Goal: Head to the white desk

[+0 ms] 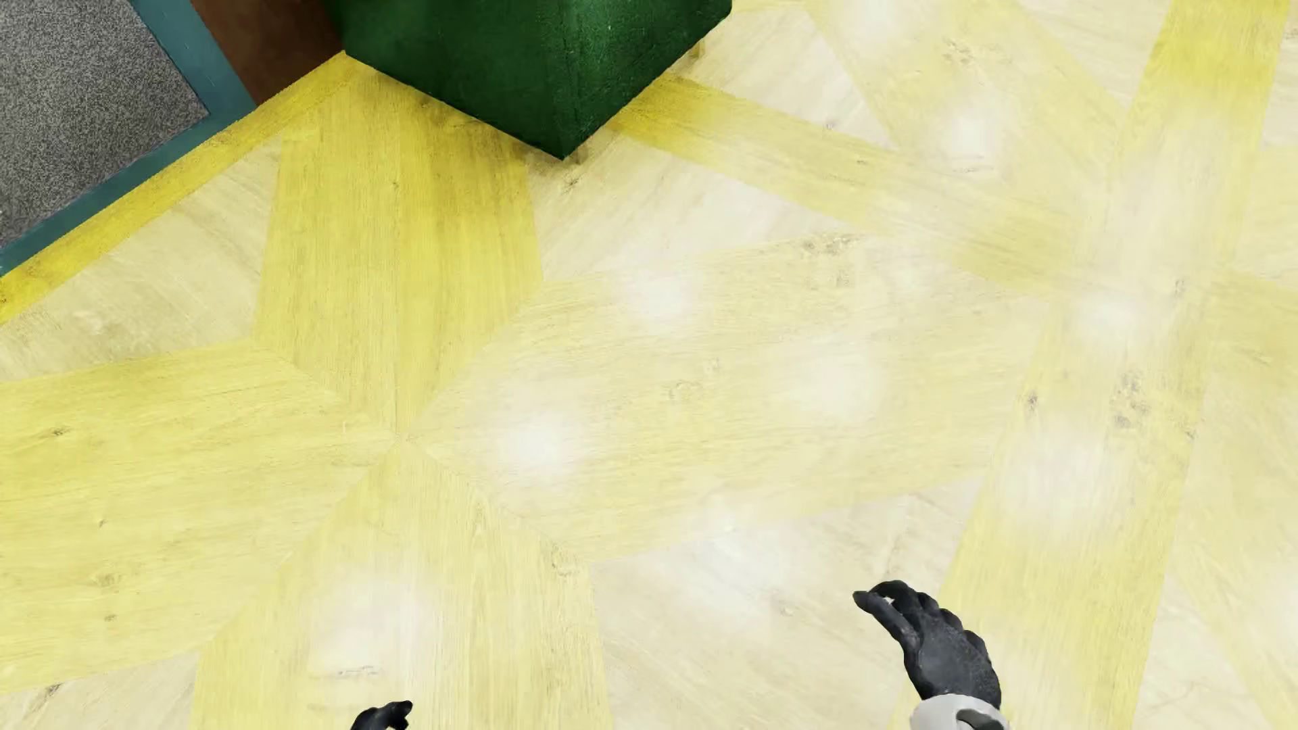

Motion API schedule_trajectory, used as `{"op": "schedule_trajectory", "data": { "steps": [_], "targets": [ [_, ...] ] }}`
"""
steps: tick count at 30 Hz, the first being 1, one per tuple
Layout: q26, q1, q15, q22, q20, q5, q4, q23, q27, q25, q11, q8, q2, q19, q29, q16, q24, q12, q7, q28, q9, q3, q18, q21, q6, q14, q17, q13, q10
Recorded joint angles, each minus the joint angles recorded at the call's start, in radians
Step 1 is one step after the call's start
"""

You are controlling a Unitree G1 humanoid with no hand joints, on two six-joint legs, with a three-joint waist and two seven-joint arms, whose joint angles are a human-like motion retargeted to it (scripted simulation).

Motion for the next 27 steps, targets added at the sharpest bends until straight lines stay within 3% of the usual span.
{"op": "schedule_trajectory", "data": {
  "steps": [2,4,7,8,10,12,13,15,17,18,19,20,21,22,23,25,26,27],
  "targets": [
    [0.049,0.082,-0.089,0.085,0.016,0.019,-0.019,0.087,0.0,-0.018,0.078,-0.087,0.038,-0.069,0.053,0.035,-0.002,0.029,0.015,-0.043,-0.01,-0.005,0.0,0.042,-0.01,0.056,0.003,-0.029,-0.13],
    [0.069,0.163,-0.088,0.134,0.03,0.014,-0.026,0.192,0.033,0.057,-0.014,-0.207,0.132,-0.077,0.054,0.074,0.013,0.054,0.013,-0.088,-0.023,-0.007,-0.011,0.021,-0.021,0.114,0.048,-0.056,-0.263],
    [0.079,0.215,-0.106,0.149,0.09,0.034,-0.019,0.46,0.133,0.184,-0.076,-0.254,0.212,-0.054,0.013,0.069,-0.003,0.063,-0.016,-0.071,-0.036,-0.009,-0.034,-0.009,-0.021,0.143,0.068,-0.122,-0.339],
    [0.073,0.209,-0.12,0.143,0.106,0.04,-0.01,0.568,0.169,0.199,-0.074,-0.267,0.216,-0.063,0.031,0.053,-0.014,0.057,-0.027,-0.064,-0.04,-0.008,-0.043,0.009,-0.017,0.14,0.052,-0.149,-0.335],
    [0.043,0.196,-0.176,0.122,0.097,0.048,0.014,0.74,0.206,0.181,-0.012,-0.268,0.186,-0.092,0.14,0.024,-0.021,0.038,-0.038,-0.074,-0.045,-0.005,-0.067,0.09,-0.009,0.129,-0.003,-0.184,-0.327],
    [-0.003,0.19,-0.25,0.093,0.063,0.035,0.047,0.79,0.173,0.153,0.142,-0.252,0.102,-0.124,0.254,0.003,-0.012,0.029,-0.019,-0.081,-0.043,-0.003,-0.098,0.154,-0.004,0.099,-0.072,-0.189,-0.31],
    [-0.022,0.189,-0.281,0.078,0.053,0.024,0.07,0.765,0.151,0.151,0.226,-0.262,0.058,-0.141,0.272,-0.007,-0.011,0.028,0.002,-0.076,-0.042,-0.004,-0.114,0.154,-0.006,0.08,-0.103,-0.187,-0.292],
    [-0.032,0.196,-0.351,0.047,0.042,0.035,0.13,0.643,0.118,0.156,0.32,-0.311,0.02,-0.195,0.212,-0.016,-0.02,0.037,0.059,-0.065,-0.041,-0.013,-0.133,0.111,-0.014,0.057,-0.135,-0.187,-0.246],
    [-0.023,0.173,-0.434,0.019,0.06,0.148,0.222,0.475,0.085,0.155,0.303,-0.265,0.027,-0.212,0.117,-0.006,-0.03,0.072,0.099,-0.055,-0.039,-0.028,-0.125,0.068,-0.017,0.115,-0.129,-0.21,-0.109],
    [-0.015,0.127,-0.454,0.006,0.084,0.214,0.28,0.392,0.067,0.15,0.275,-0.24,0.041,-0.226,0.087,-0.006,-0.037,0.095,0.112,-0.043,-0.035,-0.026,-0.063,0.064,-0.015,0.206,-0.121,-0.231,0.019],
    [-0.007,0.057,-0.462,-0.003,0.109,0.275,0.333,0.314,0.048,0.142,0.236,-0.217,0.064,-0.241,0.076,-0.014,-0.046,0.119,0.132,-0.031,-0.029,-0.015,0.109,0.075,-0.011,0.316,-0.118,-0.254,0.17],
    [-0.001,-0.03,-0.464,-0.01,0.126,0.331,0.357,0.244,0.027,0.136,0.189,-0.192,0.096,-0.25,0.082,-0.023,-0.05,0.143,0.15,-0.026,-0.022,0.004,0.243,0.097,-0.007,0.339,-0.123,-0.279,0.321],
    [-0.002,-0.148,-0.461,-0.015,0.134,0.378,0.274,0.185,0.009,0.133,0.13,-0.157,0.138,-0.256,0.092,-0.032,-0.049,0.168,0.079,-0.033,-0.014,0.03,0.275,0.128,-0.007,0.275,-0.137,-0.309,0.471],
    [-0.007,-0.264,-0.454,-0.022,0.14,0.413,0.155,0.145,-0.002,0.137,0.063,-0.122,0.187,-0.261,0.099,-0.046,-0.048,0.194,0.031,-0.047,-0.01,0.052,0.208,0.164,-0.011,0.238,-0.158,-0.349,0.57],
    [-0.011,-0.359,-0.451,-0.029,0.149,0.439,0.054,0.128,-0.002,0.144,0.001,-0.09,0.236,-0.264,0.104,-0.063,-0.05,0.222,0.039,-0.065,-0.008,0.066,0.105,0.206,-0.017,0.212,-0.182,-0.4,0.586],
    [-0.01,-0.504,-0.471,-0.045,0.168,0.471,-0.108,0.157,0.024,0.141,-0.083,-0.027,0.332,-0.267,0.128,-0.102,-0.054,0.279,0.084,-0.091,-0.004,0.091,-0.039,0.311,-0.03,0.203,-0.231,-0.534,0.418],
    [-0.008,-0.547,-0.491,-0.05,0.176,0.481,-0.165,0.199,0.044,0.13,-0.107,0.009,0.381,-0.269,0.132,-0.122,-0.05,0.307,0.091,-0.093,-0.001,0.103,-0.077,0.368,-0.036,0.22,-0.242,-0.613,0.257],
    [-0.002,-0.565,-0.504,-0.048,0.184,0.486,-0.202,0.264,0.068,0.124,-0.124,0.048,0.431,-0.269,0.117,-0.143,-0.043,0.333,0.088,-0.09,0.003,0.115,-0.077,0.421,-0.042,0.245,-0.235,-0.687,0.071]
  ]
}}
